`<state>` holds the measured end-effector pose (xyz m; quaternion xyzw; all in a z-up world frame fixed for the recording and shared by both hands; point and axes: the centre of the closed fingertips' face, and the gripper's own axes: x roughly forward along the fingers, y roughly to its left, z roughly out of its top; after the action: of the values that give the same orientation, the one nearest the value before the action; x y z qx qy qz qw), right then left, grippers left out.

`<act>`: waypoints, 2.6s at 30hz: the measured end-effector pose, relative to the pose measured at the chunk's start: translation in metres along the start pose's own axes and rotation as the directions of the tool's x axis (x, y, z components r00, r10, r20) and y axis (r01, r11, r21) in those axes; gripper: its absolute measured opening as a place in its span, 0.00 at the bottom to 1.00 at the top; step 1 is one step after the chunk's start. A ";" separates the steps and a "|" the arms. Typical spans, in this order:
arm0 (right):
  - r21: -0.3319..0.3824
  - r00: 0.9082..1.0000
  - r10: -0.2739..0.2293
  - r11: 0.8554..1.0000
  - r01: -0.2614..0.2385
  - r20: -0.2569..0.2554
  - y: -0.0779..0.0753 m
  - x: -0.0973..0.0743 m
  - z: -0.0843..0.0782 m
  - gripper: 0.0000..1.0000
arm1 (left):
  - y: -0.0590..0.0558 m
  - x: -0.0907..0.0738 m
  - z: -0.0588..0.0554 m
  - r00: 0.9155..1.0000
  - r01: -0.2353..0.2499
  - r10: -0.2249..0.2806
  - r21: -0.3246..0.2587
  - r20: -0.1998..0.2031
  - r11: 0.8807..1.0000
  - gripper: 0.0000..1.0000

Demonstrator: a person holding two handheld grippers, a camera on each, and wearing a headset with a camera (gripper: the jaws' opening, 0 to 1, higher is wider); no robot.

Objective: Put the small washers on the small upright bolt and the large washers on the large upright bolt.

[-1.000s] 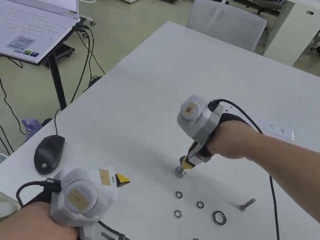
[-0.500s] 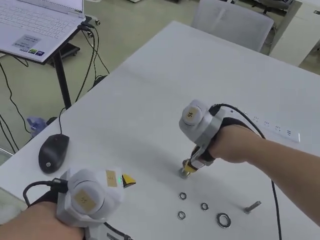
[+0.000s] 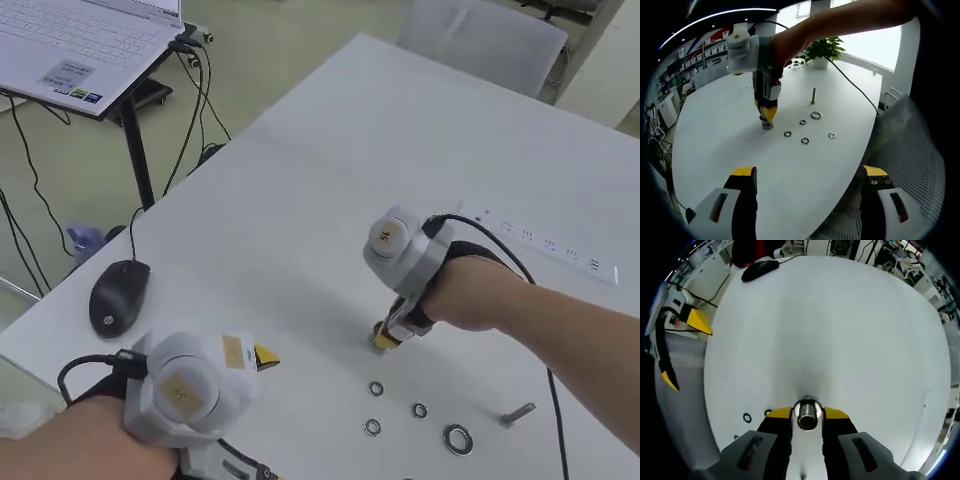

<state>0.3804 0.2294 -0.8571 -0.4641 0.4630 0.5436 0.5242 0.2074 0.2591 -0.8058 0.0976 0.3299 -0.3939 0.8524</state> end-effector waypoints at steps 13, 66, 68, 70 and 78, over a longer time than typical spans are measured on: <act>-0.004 1.000 -0.004 1.000 0.004 -0.007 0.002 0.009 -0.002 0.22 | 0.000 0.001 0.001 1.000 0.000 0.000 0.001 -0.003 1.000 0.83; -0.097 0.990 -0.035 0.994 0.048 0.133 0.003 -0.038 0.003 0.37 | 0.001 -0.011 0.011 1.000 -0.008 0.008 0.027 0.004 1.000 0.81; -0.099 0.990 -0.037 0.994 0.050 0.133 0.004 -0.042 0.000 0.37 | 0.000 -0.012 0.011 1.000 -0.006 0.006 0.026 0.004 1.000 0.81; -0.100 0.991 -0.038 0.994 0.051 0.131 0.005 -0.045 -0.004 0.37 | 0.000 -0.013 0.012 1.000 -0.005 0.005 0.027 0.003 1.000 0.81; -0.067 0.985 -0.049 0.996 0.061 0.167 0.008 -0.064 -0.017 0.34 | -0.006 -0.014 0.019 1.000 -0.003 0.003 0.028 0.018 1.000 0.82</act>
<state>0.3744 0.2035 -0.7962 -0.4487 0.3851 0.5817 0.5586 0.2055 0.2559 -0.7821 0.1064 0.3167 -0.3979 0.8544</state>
